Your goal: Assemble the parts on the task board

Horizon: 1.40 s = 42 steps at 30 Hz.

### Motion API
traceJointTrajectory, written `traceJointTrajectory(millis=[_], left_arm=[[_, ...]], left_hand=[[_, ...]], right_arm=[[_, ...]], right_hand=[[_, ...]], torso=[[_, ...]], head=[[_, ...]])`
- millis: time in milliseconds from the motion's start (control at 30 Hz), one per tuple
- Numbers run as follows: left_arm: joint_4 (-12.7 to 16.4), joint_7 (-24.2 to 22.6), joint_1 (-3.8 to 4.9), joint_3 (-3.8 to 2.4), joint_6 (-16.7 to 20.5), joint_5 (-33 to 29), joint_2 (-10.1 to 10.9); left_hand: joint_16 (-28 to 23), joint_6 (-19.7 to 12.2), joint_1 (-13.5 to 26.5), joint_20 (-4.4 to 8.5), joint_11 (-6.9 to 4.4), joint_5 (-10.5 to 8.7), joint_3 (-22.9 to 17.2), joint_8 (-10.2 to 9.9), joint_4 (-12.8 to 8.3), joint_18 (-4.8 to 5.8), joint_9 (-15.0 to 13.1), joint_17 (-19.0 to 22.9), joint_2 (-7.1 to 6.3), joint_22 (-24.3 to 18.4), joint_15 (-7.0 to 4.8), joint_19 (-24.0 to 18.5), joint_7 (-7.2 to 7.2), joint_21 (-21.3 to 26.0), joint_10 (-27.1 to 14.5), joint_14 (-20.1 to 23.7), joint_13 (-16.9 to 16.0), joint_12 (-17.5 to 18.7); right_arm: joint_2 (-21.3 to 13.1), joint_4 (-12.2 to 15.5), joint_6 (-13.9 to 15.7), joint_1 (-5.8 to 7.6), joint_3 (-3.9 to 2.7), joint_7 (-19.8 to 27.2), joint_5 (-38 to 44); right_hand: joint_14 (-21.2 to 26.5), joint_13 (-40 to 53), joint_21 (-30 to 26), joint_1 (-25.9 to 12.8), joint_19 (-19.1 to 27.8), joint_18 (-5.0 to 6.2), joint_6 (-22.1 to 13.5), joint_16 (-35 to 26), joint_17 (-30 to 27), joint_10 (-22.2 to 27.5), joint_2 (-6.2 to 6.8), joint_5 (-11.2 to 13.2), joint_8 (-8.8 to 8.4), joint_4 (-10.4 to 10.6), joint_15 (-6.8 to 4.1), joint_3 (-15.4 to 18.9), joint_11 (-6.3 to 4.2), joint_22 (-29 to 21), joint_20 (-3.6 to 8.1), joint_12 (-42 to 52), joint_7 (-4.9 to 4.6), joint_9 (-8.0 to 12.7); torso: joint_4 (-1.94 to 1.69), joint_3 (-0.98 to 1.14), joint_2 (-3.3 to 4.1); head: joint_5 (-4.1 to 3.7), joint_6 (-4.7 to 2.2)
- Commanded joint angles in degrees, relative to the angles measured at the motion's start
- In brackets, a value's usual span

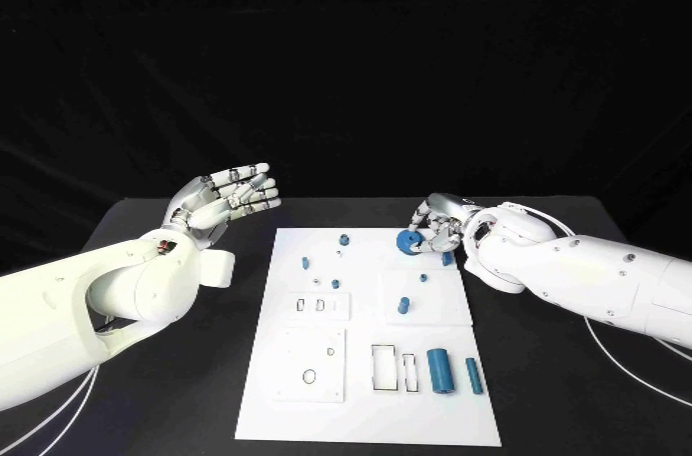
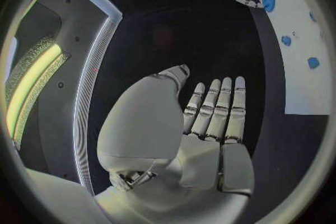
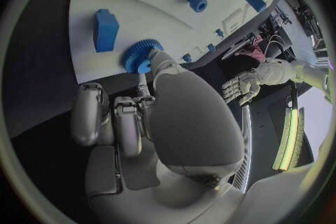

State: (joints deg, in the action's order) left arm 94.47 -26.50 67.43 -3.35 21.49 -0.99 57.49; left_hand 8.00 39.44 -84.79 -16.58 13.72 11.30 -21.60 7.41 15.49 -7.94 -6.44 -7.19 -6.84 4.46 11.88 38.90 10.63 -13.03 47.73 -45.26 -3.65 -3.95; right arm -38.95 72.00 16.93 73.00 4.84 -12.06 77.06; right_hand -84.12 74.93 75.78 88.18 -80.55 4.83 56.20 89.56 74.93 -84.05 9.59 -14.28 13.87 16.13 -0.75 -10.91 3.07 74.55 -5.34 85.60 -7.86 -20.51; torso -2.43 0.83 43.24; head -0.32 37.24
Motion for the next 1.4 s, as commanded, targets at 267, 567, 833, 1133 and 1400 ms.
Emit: traceJointTrajectory(millis=[267, 567, 833, 1133, 1400], left_arm=[[0.0, -0.1, 0.1, -0.04, -1.3, -0.2, -0.1], [-0.1, -0.1, 0.1, -0.04, -1.2, -0.2, -0.1], [-0.1, -0.1, 0.1, -0.04, -1.3, -0.2, -0.4], [-0.1, -0.1, 0.11, -0.04, -1.2, -0.2, -0.7], [-0.1, 0.0, 0.12, -0.04, -1.2, -0.2, -0.8]], left_hand=[[0.4, 0.2, 0.4, -0.05, 0.06, -0.2, -0.5, 0.3, -0.1, -0.9, -0.1, -0.1, -0.03, 0.0, -0.02, 0.6, 5.81, -0.3, 0.6, -0.4, 0.0, -0.2], [0.4, 0.3, 0.4, -0.05, 0.05, -0.21, -0.6, 0.3, -0.1, -0.9, -0.1, -0.1, -0.03, 0.0, -0.02, 0.6, 5.8, -0.3, 0.6, -0.4, 0.0, -0.2], [0.4, 0.3, 0.4, -0.05, 0.05, -0.21, -0.6, 0.3, -0.1, -0.9, -0.1, -0.1, -0.03, 0.0, -0.02, 0.6, 5.8, -0.3, 0.6, -0.4, 0.0, -0.2], [0.4, 0.3, 0.4, -0.05, 0.05, -0.21, -0.6, 0.3, -0.1, -0.9, -0.1, -0.1, -0.03, 0.0, -0.02, 0.6, 5.8, -0.3, 0.6, -0.4, 0.0, -0.2], [0.4, 0.3, 0.5, -0.05, 0.04, -0.23, -0.8, 0.3, -0.1, -0.91, -0.1, -0.1, -0.05, 0.0, -0.03, 0.6, 5.78, -0.3, 0.6, -0.4, 0.0, -0.2]], right_arm=[[-0.3, 2.1, 5.8, -0.32, 0.17, -0.4, 5.3], [-0.1, 8.6, 13.9, -0.35, 0.17, 0.2, 7.5], [2.9, 11.0, 14.2, -0.72, 0.18, -1.0, 9.4], [6.7, 9.7, 11.8, -2.16, 0.38, -2.7, 8.1], [8.9, 7.9, 10.4, -2.57, 0.56, -4.9, 8.2]], right_hand=[[-5.8, 9.6, 0.6, -0.9, -0.4, -1.04, 1.5, 0.3, 14.5, -2.1, 0.81, -1.1, 0.19, 0.4, -0.58, -3.6, -0.53, 0.7, 0.52, 0.4, 0.68, -0.6], [-5.7, 10.2, 2.2, -3.0, -1.5, -1.46, 1.4, 0.2, 14.3, -2.6, 1.08, -1.3, 0.06, 0.3, -0.6, -5.4, -0.59, 2.6, 0.54, 0.7, 0.76, -0.7], [-5.7, 10.3, 2.2, -3.1, -1.5, -1.46, 1.4, 0.2, 14.3, -2.6, 1.12, -1.4, 0.04, 0.3, -0.6, -5.6, -0.59, 2.6, 0.55, 0.8, 0.77, -0.7], [-5.7, 10.2, 2.0, -3.2, -1.4, -1.41, 1.4, 0.2, 14.2, -2.5, 1.14, -1.4, 0.02, 0.2, -0.62, -6.1, -0.61, 2.4, 0.57, 0.7, 0.78, -0.8], [-5.7, 10.2, 2.0, -3.3, -1.4, -1.39, 1.4, 0.2, 14.1, -2.5, 1.09, -1.3, -0.01, 0.2, -0.62, -6.4, -0.59, 2.4, 0.57, 0.7, 0.76, -0.8]], torso=[[-0.07, -0.02, 0.0], [-0.03, 0.0, 0.01], [-0.16, -0.13, 0.02], [-0.04, -0.05, 0.11], [-0.13, -0.17, 0.03]], head=[[-0.01, -0.12], [0.35, -0.19], [0.52, -0.16], [0.91, -0.24], [0.97, -0.23]])
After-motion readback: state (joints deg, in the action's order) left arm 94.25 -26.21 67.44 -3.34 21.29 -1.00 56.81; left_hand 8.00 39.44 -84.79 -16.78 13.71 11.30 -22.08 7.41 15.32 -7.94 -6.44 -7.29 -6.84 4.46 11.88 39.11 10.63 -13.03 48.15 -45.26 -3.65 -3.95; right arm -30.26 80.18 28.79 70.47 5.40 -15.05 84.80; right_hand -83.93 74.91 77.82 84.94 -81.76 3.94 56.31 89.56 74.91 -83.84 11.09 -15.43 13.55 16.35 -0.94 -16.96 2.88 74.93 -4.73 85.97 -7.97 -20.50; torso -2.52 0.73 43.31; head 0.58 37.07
